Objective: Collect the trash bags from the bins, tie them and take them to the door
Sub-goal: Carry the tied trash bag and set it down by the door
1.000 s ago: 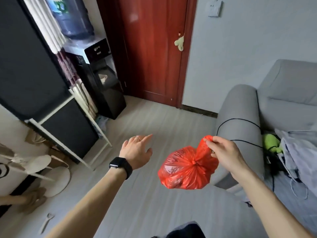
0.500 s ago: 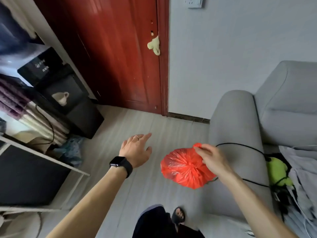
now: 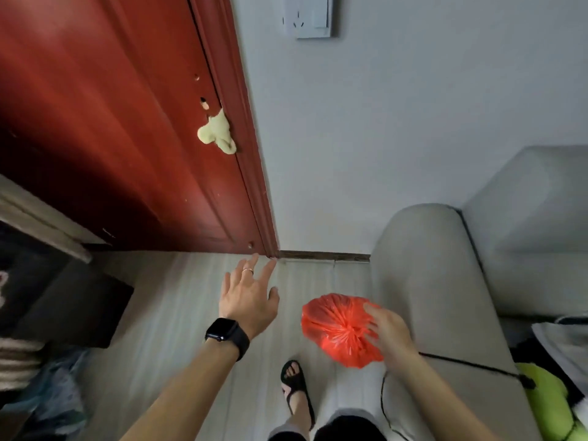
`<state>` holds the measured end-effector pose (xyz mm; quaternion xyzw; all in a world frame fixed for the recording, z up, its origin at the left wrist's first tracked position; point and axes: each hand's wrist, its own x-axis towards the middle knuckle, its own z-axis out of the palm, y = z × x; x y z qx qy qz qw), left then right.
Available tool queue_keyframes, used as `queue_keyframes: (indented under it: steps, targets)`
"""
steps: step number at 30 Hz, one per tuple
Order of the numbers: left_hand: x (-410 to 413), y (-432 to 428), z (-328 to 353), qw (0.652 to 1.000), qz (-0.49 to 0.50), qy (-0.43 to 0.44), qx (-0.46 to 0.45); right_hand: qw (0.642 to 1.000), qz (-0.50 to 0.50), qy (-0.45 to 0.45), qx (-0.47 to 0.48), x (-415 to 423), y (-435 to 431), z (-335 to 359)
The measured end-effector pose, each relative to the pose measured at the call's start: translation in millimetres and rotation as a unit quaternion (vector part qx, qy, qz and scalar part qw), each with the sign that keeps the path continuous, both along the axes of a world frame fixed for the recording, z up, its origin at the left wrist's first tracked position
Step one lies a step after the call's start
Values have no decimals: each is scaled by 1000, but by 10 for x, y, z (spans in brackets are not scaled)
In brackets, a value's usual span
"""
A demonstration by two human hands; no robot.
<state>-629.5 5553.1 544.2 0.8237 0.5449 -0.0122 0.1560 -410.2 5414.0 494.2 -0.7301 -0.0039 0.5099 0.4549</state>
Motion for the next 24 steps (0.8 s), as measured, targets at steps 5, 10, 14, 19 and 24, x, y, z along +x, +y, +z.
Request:
queue_keyframes:
  steps: [5,10,14,19,24]
  targets:
    - [608,968,-346,997,-63,30,21,998,-52,2,-36,405,795,-525]
    - [1178,1572,-975,993,-87,25,71,994,-86,4,-70,719,1364,-1139]
    - [1679,2019,-1619,985,-113,1,129,982,-148,77,-83,1050,1775,-1747]
    - [2261,2433,-2421,973,-138,14,183,976,-188,93,-62,1513,2287,-2352]
    - [2555,2703,-3007,963,-170,54,202,985,-150,53,-74,1941,2545,-2997]
